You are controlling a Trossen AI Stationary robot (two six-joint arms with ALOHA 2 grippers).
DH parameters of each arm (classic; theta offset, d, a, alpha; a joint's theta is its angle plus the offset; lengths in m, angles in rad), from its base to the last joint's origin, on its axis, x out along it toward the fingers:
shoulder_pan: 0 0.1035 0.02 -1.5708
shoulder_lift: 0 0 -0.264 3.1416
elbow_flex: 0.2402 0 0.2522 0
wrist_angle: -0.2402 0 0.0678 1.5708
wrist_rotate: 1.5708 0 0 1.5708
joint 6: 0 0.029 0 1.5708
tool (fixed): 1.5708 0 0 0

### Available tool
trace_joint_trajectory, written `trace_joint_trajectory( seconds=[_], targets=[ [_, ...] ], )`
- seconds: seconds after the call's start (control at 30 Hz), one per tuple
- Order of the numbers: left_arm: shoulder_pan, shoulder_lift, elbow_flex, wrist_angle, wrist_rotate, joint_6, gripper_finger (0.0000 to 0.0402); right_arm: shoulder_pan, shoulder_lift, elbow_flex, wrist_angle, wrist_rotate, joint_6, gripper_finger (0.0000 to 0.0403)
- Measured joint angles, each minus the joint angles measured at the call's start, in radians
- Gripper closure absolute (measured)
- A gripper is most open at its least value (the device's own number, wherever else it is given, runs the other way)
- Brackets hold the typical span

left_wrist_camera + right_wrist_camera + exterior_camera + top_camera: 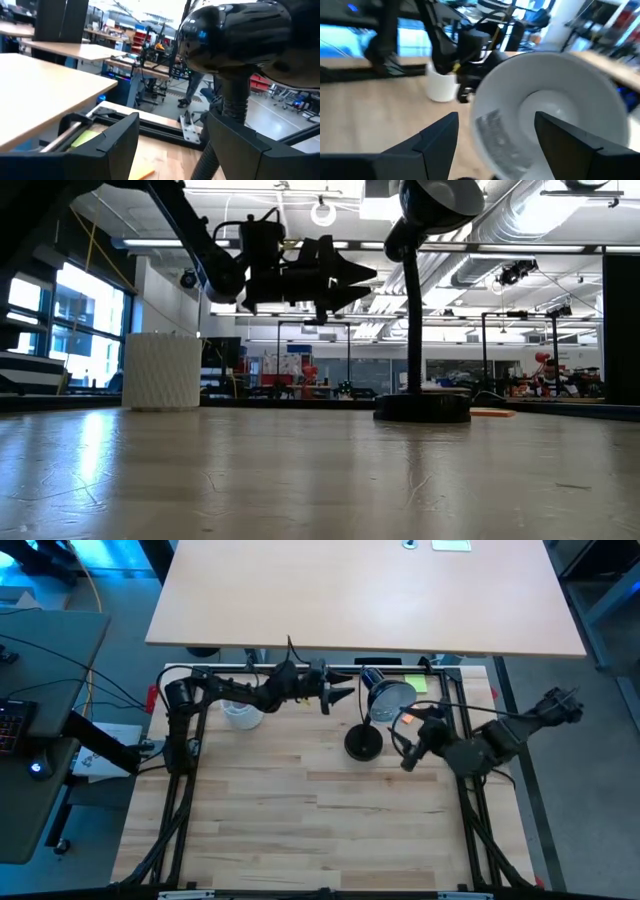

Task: Screw lightbulb
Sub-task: Insert the light bulb into the desk lamp

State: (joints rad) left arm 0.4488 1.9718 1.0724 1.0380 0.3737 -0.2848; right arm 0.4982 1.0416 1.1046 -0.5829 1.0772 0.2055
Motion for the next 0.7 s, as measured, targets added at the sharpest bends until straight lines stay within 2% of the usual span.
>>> trace_joint_trajectory(
  seconds=[0.17, 0.33, 0.5, 0.7],
  targets=[
    [-0.014, 0.0, 0.0, -0.001, 0.002, -0.001, 0.0173, -0.079, -0.002, 0.001, 0.046, 0.025, -0.044, 0.0139],
    [-0.021, 0.0, 0.0, -0.001, 0.003, -0.001, 0.0173, -0.131, -0.001, 0.002, 0.048, -0.022, -0.084, 0.0108],
    [-0.033, 0.0, 0.0, -0.025, 0.002, 0.006, 0.0173, -0.166, -0.001, 0.071, -0.03, -0.087, -0.091, 0.0077],
    [-0.038, 0.0, -0.001, -0.012, 0.0, 0.001, 0.0173, -0.201, 0.046, 0.095, -0.147, -0.101, -0.055, 0.0073]
  ],
)
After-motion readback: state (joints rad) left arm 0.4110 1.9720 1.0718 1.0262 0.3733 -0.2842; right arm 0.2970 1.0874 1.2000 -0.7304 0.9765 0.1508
